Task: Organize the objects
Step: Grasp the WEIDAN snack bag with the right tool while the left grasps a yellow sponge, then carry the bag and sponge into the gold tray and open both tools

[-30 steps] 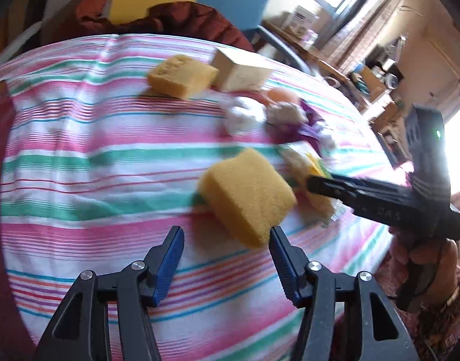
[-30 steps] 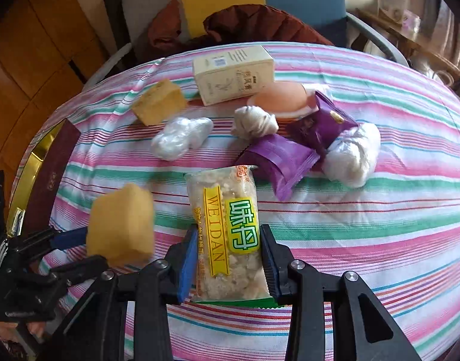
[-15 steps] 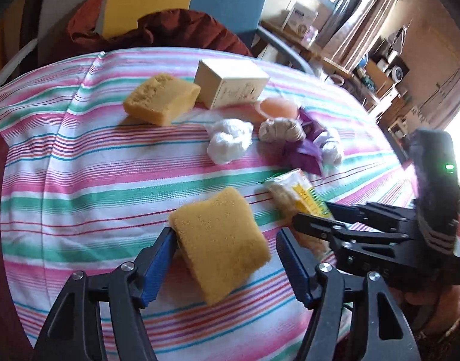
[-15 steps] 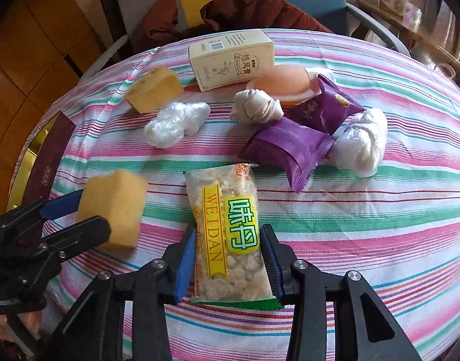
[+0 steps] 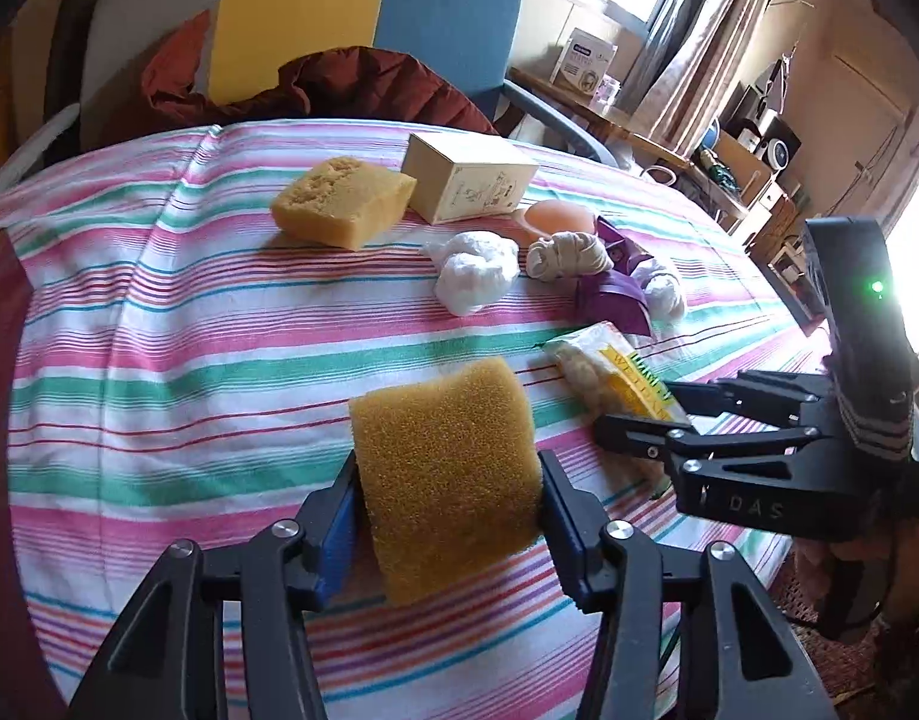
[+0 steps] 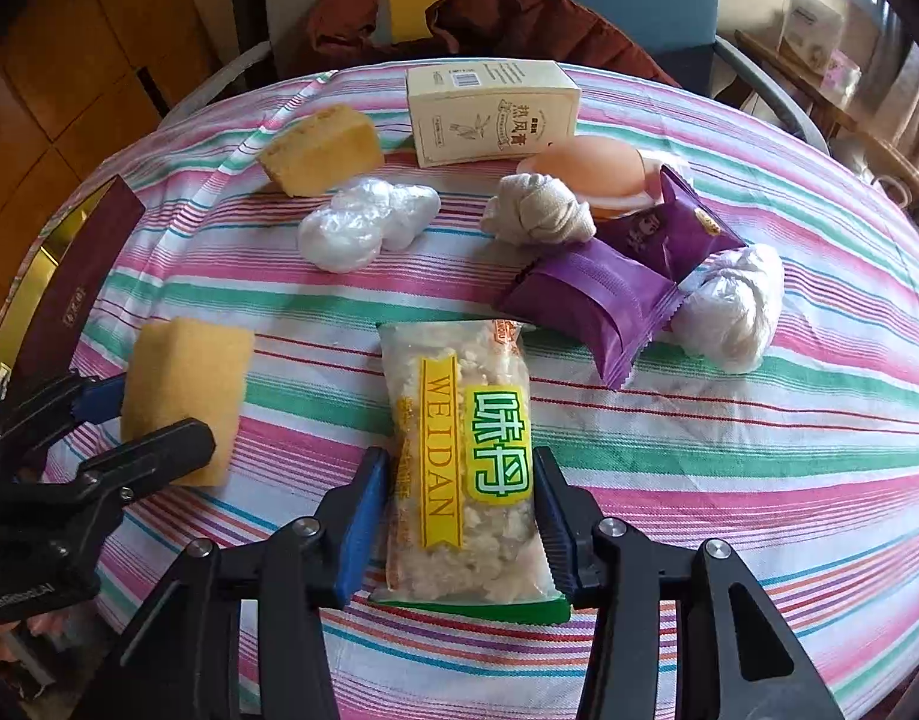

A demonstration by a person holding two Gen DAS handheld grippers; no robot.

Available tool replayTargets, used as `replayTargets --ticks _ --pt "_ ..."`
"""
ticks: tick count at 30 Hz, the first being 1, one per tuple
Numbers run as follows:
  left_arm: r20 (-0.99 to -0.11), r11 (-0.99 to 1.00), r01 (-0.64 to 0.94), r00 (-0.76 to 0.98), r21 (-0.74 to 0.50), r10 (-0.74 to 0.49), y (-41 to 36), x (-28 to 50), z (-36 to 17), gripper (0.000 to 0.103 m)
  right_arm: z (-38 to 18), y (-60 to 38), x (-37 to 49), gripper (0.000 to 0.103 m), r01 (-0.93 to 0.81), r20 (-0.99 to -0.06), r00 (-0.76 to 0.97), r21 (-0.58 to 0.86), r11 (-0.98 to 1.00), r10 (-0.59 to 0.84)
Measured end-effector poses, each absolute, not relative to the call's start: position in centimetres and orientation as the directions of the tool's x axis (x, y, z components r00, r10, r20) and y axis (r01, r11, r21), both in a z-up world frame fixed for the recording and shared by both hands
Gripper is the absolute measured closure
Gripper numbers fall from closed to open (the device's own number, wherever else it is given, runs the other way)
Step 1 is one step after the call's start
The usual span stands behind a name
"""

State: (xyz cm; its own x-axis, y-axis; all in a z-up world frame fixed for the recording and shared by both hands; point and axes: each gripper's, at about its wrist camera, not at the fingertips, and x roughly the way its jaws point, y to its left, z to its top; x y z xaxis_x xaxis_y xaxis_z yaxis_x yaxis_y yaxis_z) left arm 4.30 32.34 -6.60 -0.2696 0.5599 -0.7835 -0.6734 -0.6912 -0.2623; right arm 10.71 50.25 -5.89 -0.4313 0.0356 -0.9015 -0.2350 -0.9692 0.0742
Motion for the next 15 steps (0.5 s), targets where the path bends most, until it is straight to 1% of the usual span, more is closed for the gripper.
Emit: replayTargets --ticks 1,3,8,15 --pt "-0.783 -0.690 -0.674 -0.270 -0.262 0.561 32.2 4.3 -6.6 0.049 -5.9 50.2 10.7 0.059 -0.234 -0.899 -0.435 0.064 -0.970 0.046" --pt "-0.777 -0.692 -0.671 -0.275 -0.267 0.566 31.3 4.4 -6.3 0.049 -5.8 50.3 10.7 0.060 -0.241 -0.894 -0.445 0.065 -0.968 0.051" --pt "-0.762 -0.704 -0.659 -0.304 -0.265 0.572 29.1 4.5 -5.6 0.049 -5.3 51.1 10.9 0.061 -0.264 -0.875 -0.483 0.111 -0.958 0.032" --pt "-0.729 -0.713 -0.649 -0.349 -0.265 0.589 25.5 4.9 -3.9 0.049 -5.3 50.5 11.2 0.061 -0.239 -0.862 -0.507 0.151 -0.959 -0.010"
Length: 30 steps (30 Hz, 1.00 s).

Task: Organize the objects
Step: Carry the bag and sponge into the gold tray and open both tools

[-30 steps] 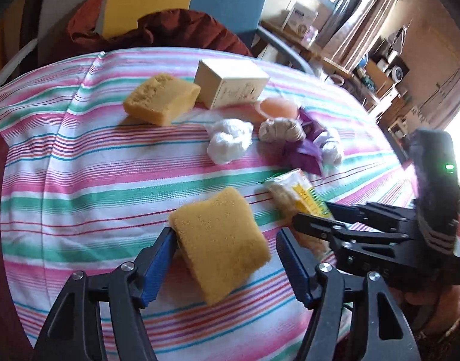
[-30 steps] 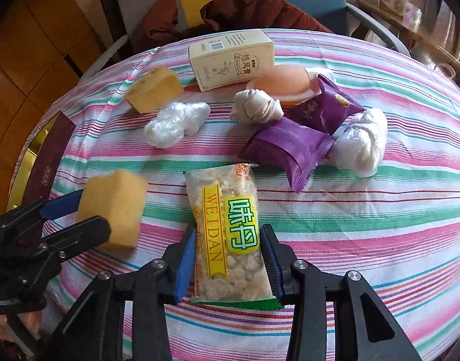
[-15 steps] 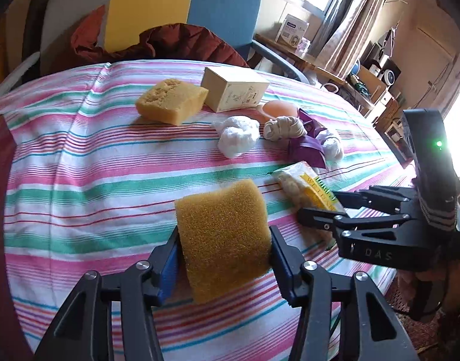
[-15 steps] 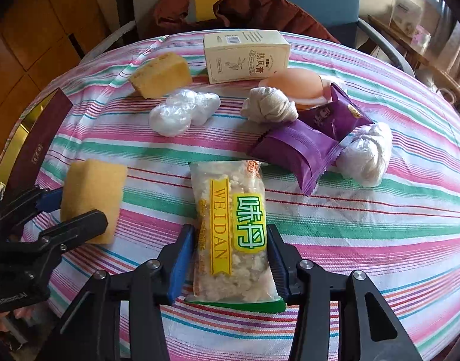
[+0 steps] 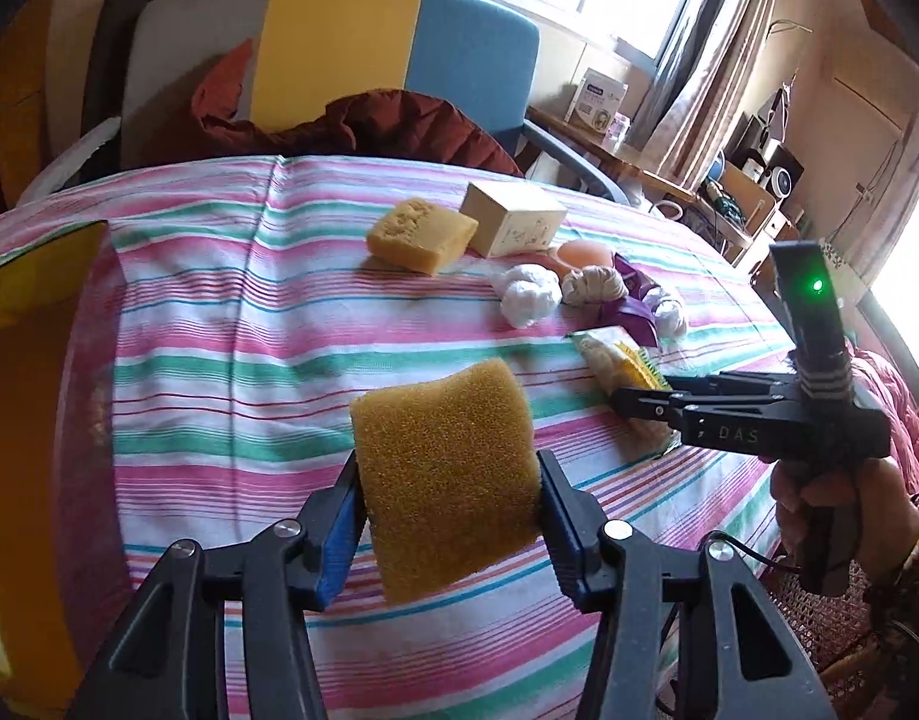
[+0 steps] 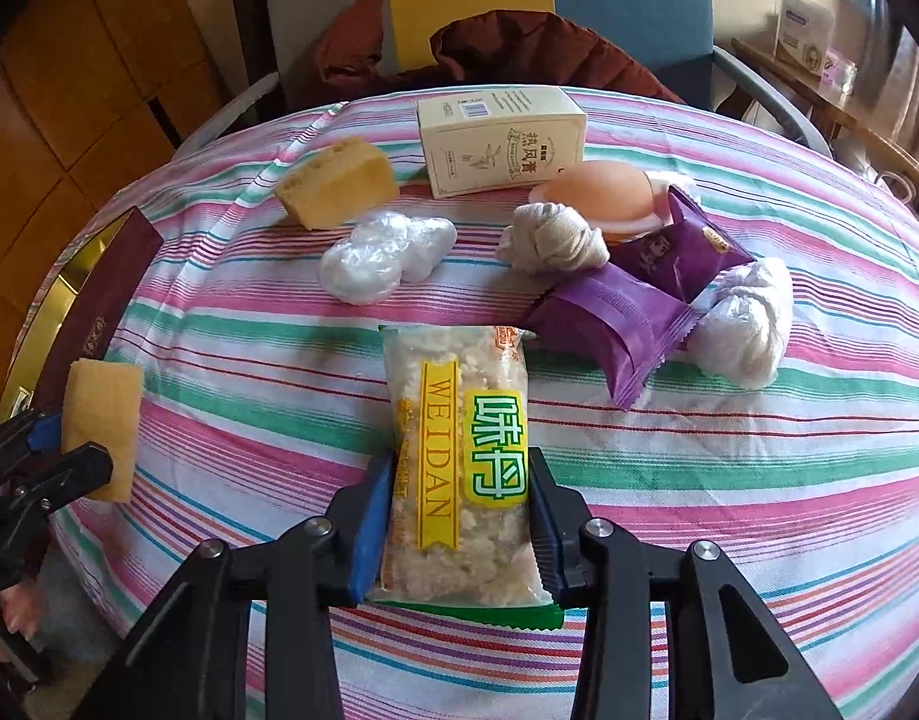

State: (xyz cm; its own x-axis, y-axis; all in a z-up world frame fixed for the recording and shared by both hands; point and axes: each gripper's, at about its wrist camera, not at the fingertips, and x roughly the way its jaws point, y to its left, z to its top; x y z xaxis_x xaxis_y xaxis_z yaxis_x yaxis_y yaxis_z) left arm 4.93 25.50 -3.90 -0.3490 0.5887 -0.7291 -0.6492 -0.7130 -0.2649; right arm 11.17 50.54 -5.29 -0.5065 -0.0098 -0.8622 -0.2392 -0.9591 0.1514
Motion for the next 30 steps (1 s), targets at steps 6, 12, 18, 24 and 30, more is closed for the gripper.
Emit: replayTargets --ticks 6,12,18,24,30 --pt "-0.701 -0.740 -0.622 -0.407 -0.256 0.585 22.5 4.8 -1.9 0.049 -5.2 48.9 11.1 0.061 -0.189 -0.843 -0.533 0.205 -0.960 -0.075" --pt "-0.695 -0.794 -0.545 -0.461 -0.269 0.552 17.8 3.3 -0.7 0.049 -4.4 46.3 11.2 0.061 -0.102 -0.797 -0.586 0.250 -0.963 -0.145" --pt "-0.738 -0.850 -0.462 -0.475 -0.253 0.478 13.1 1.2 -1.3 0.049 -2.9 44.1 11.5 0.061 -0.059 -0.749 -0.640 0.269 -0.961 -0.170" --pt "-0.800 -0.891 -0.354 -0.423 -0.285 0.424 8.6 -1.1 -3.0 0.049 -1.1 41.9 11.4 0.061 -0.033 -0.699 -0.685 0.312 -0.950 -0.206" --pt "-0.841 -0.919 -0.309 -0.404 -0.244 0.359 6.3 -2.0 -3.9 0.049 0.5 37.4 9.9 0.061 0.053 -0.661 -0.688 0.367 -0.929 -0.300"
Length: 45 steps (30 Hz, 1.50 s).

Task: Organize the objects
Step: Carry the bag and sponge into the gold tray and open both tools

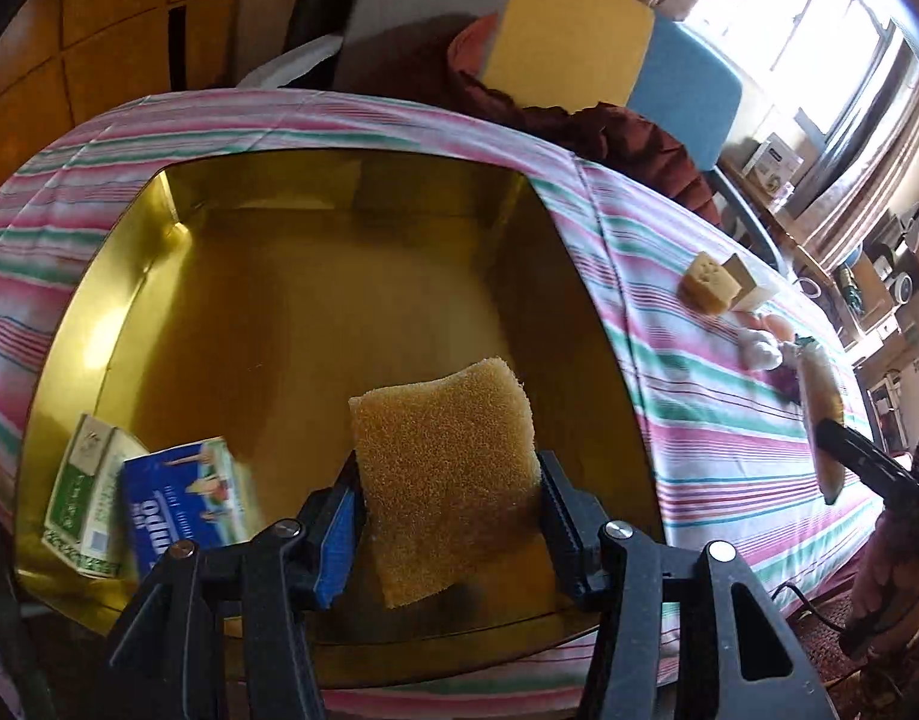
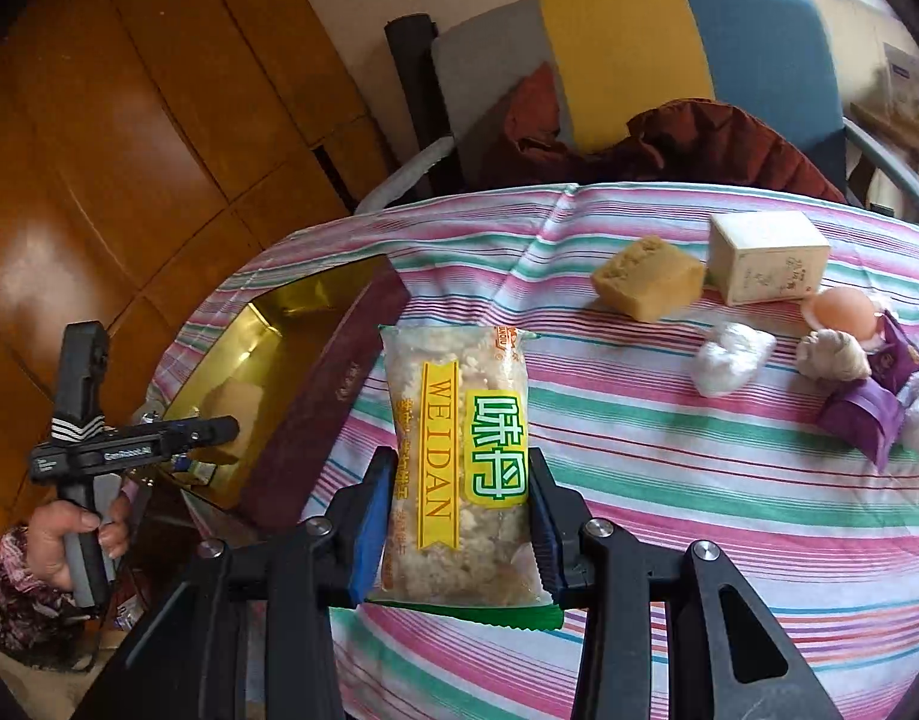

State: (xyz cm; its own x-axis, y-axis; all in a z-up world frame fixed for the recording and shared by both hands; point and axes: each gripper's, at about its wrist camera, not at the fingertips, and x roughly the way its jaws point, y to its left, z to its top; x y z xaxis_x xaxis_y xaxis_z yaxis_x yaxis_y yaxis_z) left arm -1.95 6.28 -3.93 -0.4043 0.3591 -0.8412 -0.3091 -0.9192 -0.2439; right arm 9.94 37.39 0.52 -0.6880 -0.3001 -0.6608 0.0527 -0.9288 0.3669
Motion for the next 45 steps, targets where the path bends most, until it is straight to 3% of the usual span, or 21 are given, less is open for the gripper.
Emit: replayTargets --ticks 11,15,22,25,35,45 --pt "-0.893 -0.942 -0.297 -0.363 -0.159 0.265 3.7 -2.1 -5.1 0.048 2.0 27.2 6.3 0.061 0.212 -0.630 -0.642 0.402 -0.891 -0.437" --pt "-0.903 -0.933 -0.309 -0.322 -0.184 0.284 3.1 -1.8 -5.7 0.045 1.6 24.3 5.0 0.061 0.232 -0.644 -0.618 0.400 -0.887 -0.452" --pt "-0.817 -0.921 -0.280 -0.439 -0.272 0.374 0.6 -0.2 -2.9 0.042 0.7 20.9 3.5 0.061 0.244 -0.671 -0.590 0.383 -0.891 -0.450" --pt "-0.792 -0.915 -0.261 -0.464 -0.306 0.397 -0.3 -0.2 -2.3 0.041 0.3 19.7 2.8 0.061 0.246 -0.691 -0.577 0.361 -0.900 -0.435" --pt "-0.728 -0.937 -0.054 -0.615 -0.345 0.304 -3.8 0.2 -1.4 0.041 -1.5 16.8 1.4 0.061 0.209 -0.775 -0.549 0.234 -0.950 -0.312" --pt "-0.733 -0.936 -0.045 -0.608 -0.350 0.304 -4.0 -0.4 -1.9 0.041 -3.0 15.4 1.3 0.060 0.212 -0.805 -0.535 0.166 -0.963 -0.256"
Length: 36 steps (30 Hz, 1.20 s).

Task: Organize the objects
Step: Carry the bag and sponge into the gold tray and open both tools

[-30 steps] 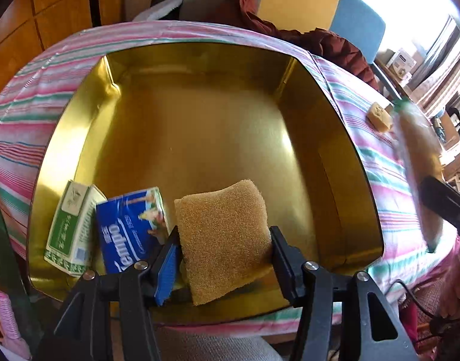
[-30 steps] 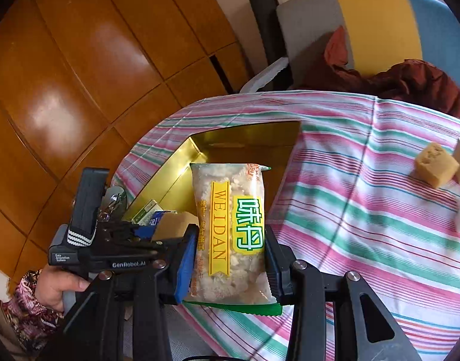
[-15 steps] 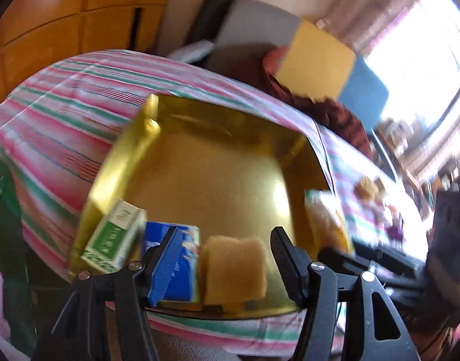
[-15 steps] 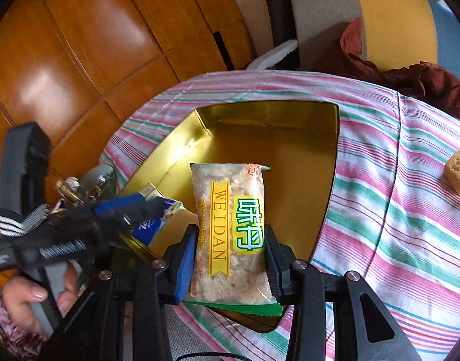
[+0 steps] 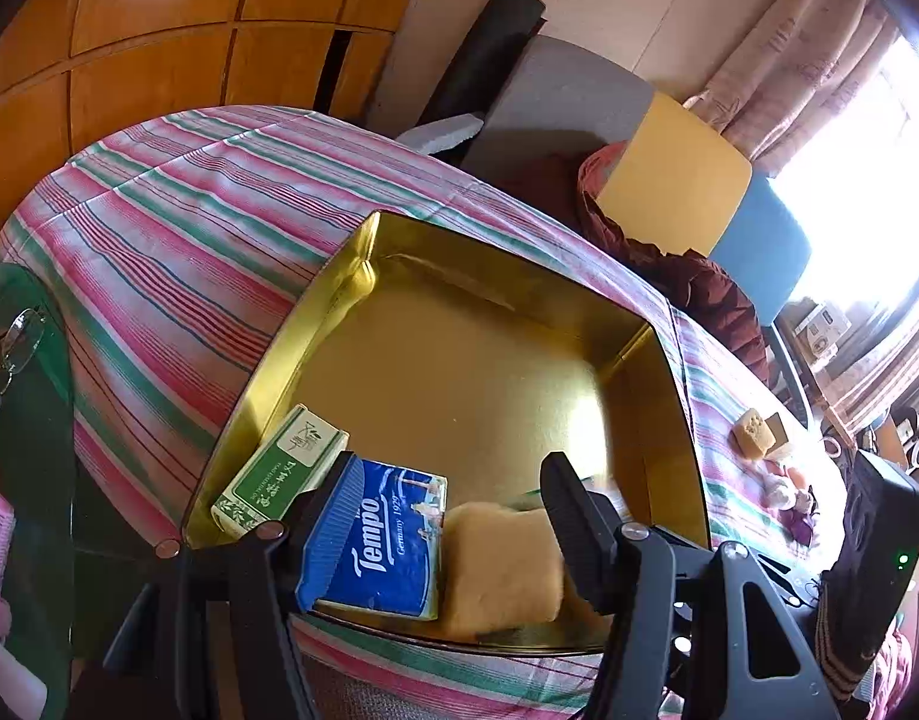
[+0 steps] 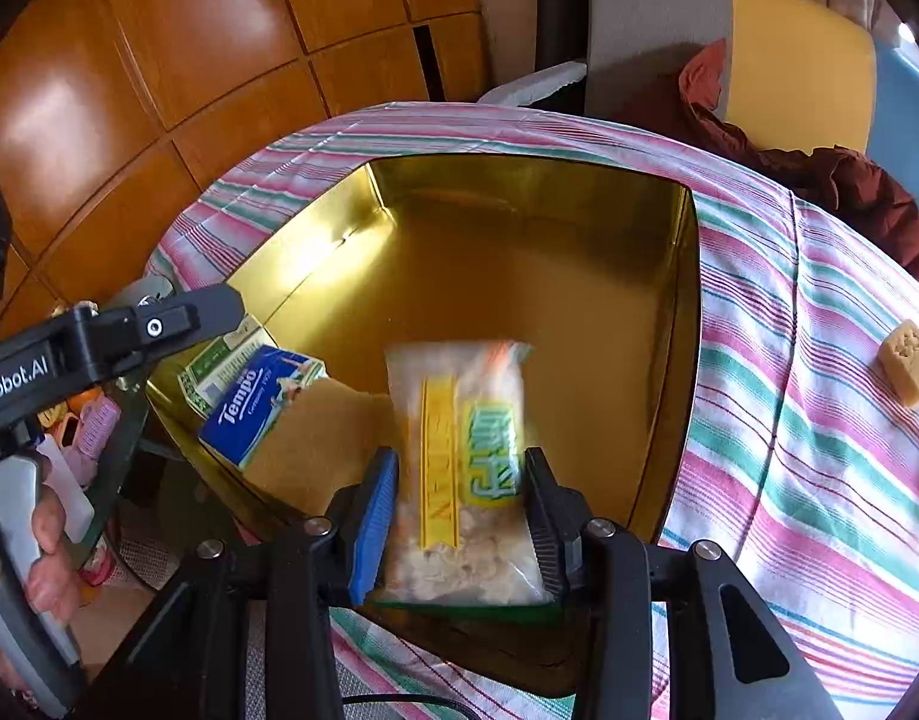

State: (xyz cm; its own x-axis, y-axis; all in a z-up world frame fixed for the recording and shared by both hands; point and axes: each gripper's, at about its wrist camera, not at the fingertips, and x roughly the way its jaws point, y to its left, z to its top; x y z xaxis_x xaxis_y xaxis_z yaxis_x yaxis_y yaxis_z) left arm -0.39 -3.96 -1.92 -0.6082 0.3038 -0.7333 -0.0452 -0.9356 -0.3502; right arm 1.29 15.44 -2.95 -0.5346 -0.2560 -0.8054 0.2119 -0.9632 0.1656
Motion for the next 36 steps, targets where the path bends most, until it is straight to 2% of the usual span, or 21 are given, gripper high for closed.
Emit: replayTargets --ticks 3,19,28,36 --pt "-0.734 -0.936 -0.052 -0.606 -0.347 0.306 -3.8 0.0 -1.9 0.041 -2.9 15.5 1.7 0.053 0.223 -0.795 -0.536 0.191 -0.956 -0.284" --pt "-0.744 -0.940 -0.100 -0.587 -0.326 0.320 -2.2 0.2 -2.3 0.041 -1.8 17.2 3.0 0.041 0.171 -0.744 -0.594 0.256 -0.951 -0.307" --pt "-0.724 -0.931 -0.219 -0.585 -0.293 0.366 0.3 1.3 -1.7 0.041 -0.6 19.9 3.7 0.039 0.107 -0.695 -0.660 0.289 -0.951 -0.285" --pt "-0.691 -0.890 -0.378 -0.571 -0.257 0.442 3.8 3.5 -1.1 0.041 -0.1 25.4 5.1 0.035 -0.019 -0.693 -0.700 0.262 -0.965 -0.174"
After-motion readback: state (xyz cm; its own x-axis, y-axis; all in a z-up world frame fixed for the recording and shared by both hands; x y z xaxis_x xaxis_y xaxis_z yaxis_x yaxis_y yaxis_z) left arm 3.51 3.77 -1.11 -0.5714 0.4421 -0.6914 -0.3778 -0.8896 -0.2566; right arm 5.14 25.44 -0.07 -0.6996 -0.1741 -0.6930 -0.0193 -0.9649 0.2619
